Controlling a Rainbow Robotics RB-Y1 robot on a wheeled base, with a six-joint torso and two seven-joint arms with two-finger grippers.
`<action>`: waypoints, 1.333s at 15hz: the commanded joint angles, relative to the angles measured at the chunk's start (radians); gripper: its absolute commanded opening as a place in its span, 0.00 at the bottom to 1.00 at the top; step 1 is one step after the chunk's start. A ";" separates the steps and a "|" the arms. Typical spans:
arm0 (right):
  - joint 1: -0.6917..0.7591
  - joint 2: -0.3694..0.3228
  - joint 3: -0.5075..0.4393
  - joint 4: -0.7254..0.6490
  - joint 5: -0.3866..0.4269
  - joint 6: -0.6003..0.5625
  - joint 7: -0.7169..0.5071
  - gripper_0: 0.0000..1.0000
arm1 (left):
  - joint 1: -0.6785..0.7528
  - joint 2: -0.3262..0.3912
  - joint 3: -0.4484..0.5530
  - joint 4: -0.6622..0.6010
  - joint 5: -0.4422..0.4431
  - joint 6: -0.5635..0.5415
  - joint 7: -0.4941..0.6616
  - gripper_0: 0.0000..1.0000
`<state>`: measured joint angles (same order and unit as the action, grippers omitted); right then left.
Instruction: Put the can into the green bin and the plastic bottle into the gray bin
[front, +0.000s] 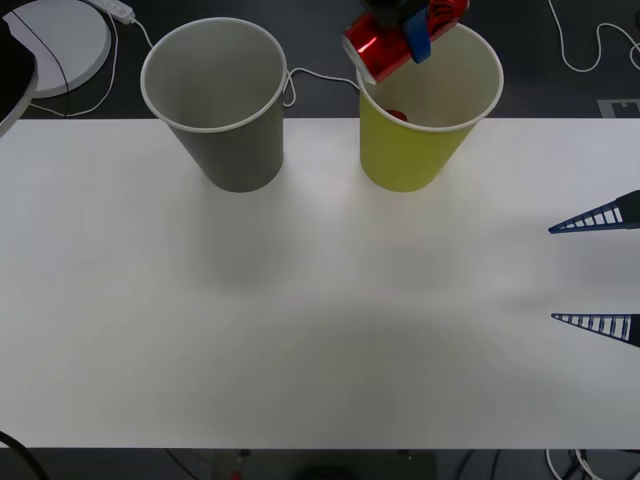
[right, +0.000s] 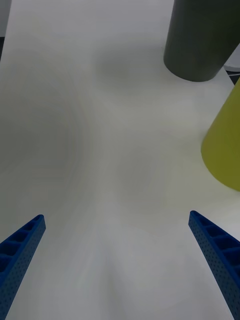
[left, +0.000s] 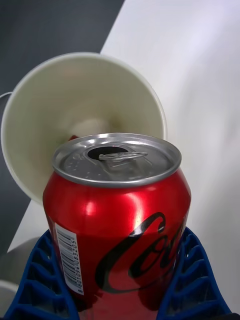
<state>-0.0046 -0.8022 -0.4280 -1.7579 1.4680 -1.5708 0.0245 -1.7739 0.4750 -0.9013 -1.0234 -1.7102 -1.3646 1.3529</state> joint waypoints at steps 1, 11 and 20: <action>0.000 0.000 0.000 0.000 0.000 0.000 0.000 1.00 | -0.009 -0.079 -0.018 0.137 -0.014 0.120 0.000 0.00; 0.000 0.000 0.000 0.000 0.000 0.000 0.000 1.00 | -0.041 -0.234 -0.076 0.396 -0.051 0.344 -0.026 0.00; 0.000 0.000 0.000 0.000 0.000 0.000 0.000 1.00 | -0.041 -0.234 -0.074 0.407 -0.034 0.335 -0.052 1.00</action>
<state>-0.0046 -0.8022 -0.4280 -1.7579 1.4680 -1.5708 0.0245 -1.8154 0.2406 -0.9760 -0.6164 -1.7469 -1.0245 1.3019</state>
